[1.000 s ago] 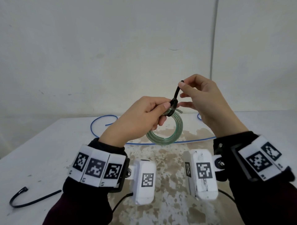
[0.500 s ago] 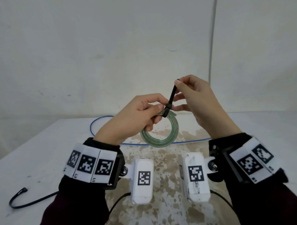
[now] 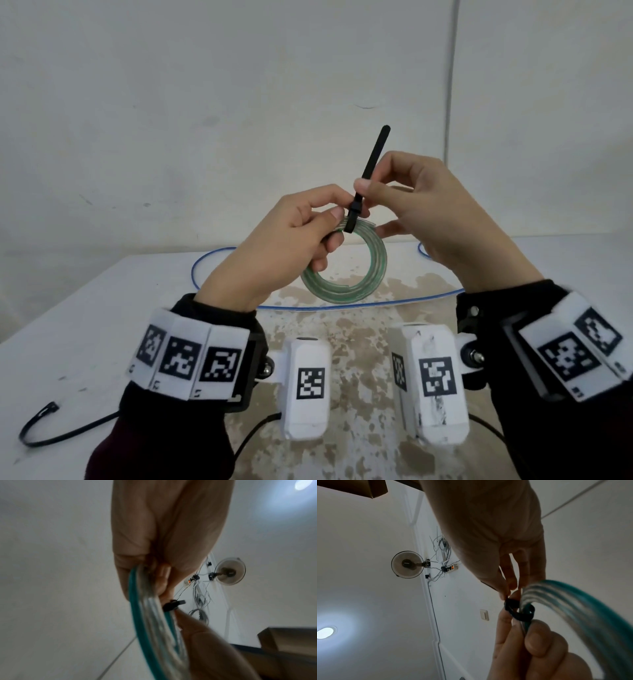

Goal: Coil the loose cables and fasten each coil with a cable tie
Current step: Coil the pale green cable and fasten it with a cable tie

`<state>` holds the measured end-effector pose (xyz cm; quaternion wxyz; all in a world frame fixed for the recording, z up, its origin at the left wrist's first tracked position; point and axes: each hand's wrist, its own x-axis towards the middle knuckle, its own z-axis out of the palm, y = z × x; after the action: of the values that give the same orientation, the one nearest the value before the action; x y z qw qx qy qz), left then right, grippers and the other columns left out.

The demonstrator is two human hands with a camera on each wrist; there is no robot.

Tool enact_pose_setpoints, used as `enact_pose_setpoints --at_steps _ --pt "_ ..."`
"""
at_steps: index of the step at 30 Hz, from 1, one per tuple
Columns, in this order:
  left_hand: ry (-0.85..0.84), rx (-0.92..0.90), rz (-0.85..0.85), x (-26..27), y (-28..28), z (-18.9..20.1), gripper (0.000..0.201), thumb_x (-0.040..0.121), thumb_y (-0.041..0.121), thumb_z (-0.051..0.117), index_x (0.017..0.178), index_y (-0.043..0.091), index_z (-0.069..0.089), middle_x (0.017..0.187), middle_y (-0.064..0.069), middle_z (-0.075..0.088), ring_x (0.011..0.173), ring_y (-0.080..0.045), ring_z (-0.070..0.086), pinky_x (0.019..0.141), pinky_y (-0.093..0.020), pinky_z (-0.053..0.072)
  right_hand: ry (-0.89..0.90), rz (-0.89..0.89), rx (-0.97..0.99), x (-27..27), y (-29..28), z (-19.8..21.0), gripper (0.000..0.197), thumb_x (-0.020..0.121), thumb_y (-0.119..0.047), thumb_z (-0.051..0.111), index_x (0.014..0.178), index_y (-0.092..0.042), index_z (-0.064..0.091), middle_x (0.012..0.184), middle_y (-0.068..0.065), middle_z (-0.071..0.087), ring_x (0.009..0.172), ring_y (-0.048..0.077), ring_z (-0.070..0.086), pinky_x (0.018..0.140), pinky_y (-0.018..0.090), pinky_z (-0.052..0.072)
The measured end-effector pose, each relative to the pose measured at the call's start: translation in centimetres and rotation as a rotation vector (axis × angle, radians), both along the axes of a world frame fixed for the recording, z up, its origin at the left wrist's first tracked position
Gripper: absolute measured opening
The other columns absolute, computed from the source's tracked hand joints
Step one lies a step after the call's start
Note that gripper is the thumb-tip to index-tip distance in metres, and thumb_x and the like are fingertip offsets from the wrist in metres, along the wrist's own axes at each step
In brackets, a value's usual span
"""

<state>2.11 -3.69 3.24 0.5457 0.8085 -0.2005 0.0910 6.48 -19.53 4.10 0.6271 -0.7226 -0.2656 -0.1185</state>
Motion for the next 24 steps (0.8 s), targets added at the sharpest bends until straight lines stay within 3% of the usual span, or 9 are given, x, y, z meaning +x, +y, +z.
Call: enact_pose_setpoints --at_steps 3,6,9,12,14,17,21,24 --pt "0.02 0.003 -0.022 -0.6 0.2 0.5 0.027 0.102 0.013 0.038 0.092 0.017 0.062 0.061 -0.003 0.046 0.041 -0.007 0.031 0.05 -0.022 0.037 -0.023 -0.026 0.019 -0.3 0.5 0.1 0.025 0.09 -0.015 0.063 0.069 -0.012 0.05 0.088 0.01 0.06 0.075 0.017 0.062 0.048 0.021 0.048" --pt "0.051 -0.025 -0.029 -0.7 0.3 0.5 0.025 0.101 0.01 0.04 0.091 0.018 0.062 0.057 0.003 0.049 0.042 -0.007 0.032 0.051 -0.021 0.04 -0.042 -0.041 -0.029 -0.4 0.5 0.3 0.023 0.091 -0.017 0.063 0.071 -0.013 0.051 0.082 0.005 0.06 0.067 0.011 0.063 0.049 0.022 0.048" --pt "0.052 -0.111 -0.075 -0.5 0.1 0.3 0.02 0.098 0.006 0.046 0.105 0.014 0.063 0.062 -0.002 0.054 0.046 -0.011 0.038 0.054 -0.023 0.047 0.011 0.017 -0.049 -0.7 -0.5 0.9 0.016 0.093 -0.019 0.06 0.08 -0.012 0.055 0.081 0.009 0.062 0.065 0.01 0.063 0.052 0.024 0.051" --pt "0.038 -0.175 -0.092 0.0 0.2 0.1 0.025 0.097 0.004 0.047 0.119 0.008 0.058 0.065 -0.006 0.058 0.046 -0.012 0.043 0.055 -0.025 0.05 0.072 0.106 -0.087 -0.9 -1.5 1.3 0.013 0.094 -0.022 0.057 0.093 -0.01 0.059 0.092 0.013 0.068 0.077 0.016 0.067 0.066 0.03 0.059" --pt "0.03 -0.169 -0.083 0.1 0.4 0.1 0.025 0.097 0.005 0.047 0.12 0.008 0.057 0.065 -0.006 0.058 0.042 -0.011 0.036 0.05 -0.023 0.045 0.095 0.172 -0.161 -1.0 -2.0 1.3 0.013 0.093 -0.018 0.058 0.103 -0.01 0.061 0.093 0.013 0.072 0.085 0.018 0.069 0.078 0.033 0.059" --pt "0.022 -0.144 -0.079 0.1 0.6 0.1 0.024 0.097 0.005 0.047 0.118 0.009 0.057 0.064 -0.006 0.057 0.041 -0.009 0.028 0.045 -0.021 0.036 0.128 0.243 -0.23 -0.9 -2.4 1.2 0.021 0.09 -0.007 0.06 0.111 -0.012 0.061 0.093 0.013 0.074 0.09 0.02 0.071 0.084 0.033 0.057" --pt "0.017 -0.151 -0.082 0.1 0.5 0.0 0.022 0.097 0.006 0.046 0.116 0.009 0.057 0.064 -0.006 0.056 0.041 -0.009 0.026 0.044 -0.021 0.032 0.127 0.3 -0.262 -0.9 -2.9 1.3 0.036 0.084 0.003 0.064 0.115 -0.015 0.061 0.094 0.01 0.074 0.09 0.02 0.07 0.082 0.028 0.056" --pt "0.007 -0.118 -0.076 0.1 0.2 -0.2 0.023 0.097 0.006 0.046 0.118 0.007 0.057 0.065 -0.007 0.056 0.041 -0.008 0.028 0.045 -0.02 0.034 0.097 0.238 -0.286 -0.8 -2.7 1.2 0.041 0.076 0.002 0.073 0.111 -0.017 0.063 0.076 0.0 0.071 0.072 0.013 0.066 0.072 0.018 0.052"
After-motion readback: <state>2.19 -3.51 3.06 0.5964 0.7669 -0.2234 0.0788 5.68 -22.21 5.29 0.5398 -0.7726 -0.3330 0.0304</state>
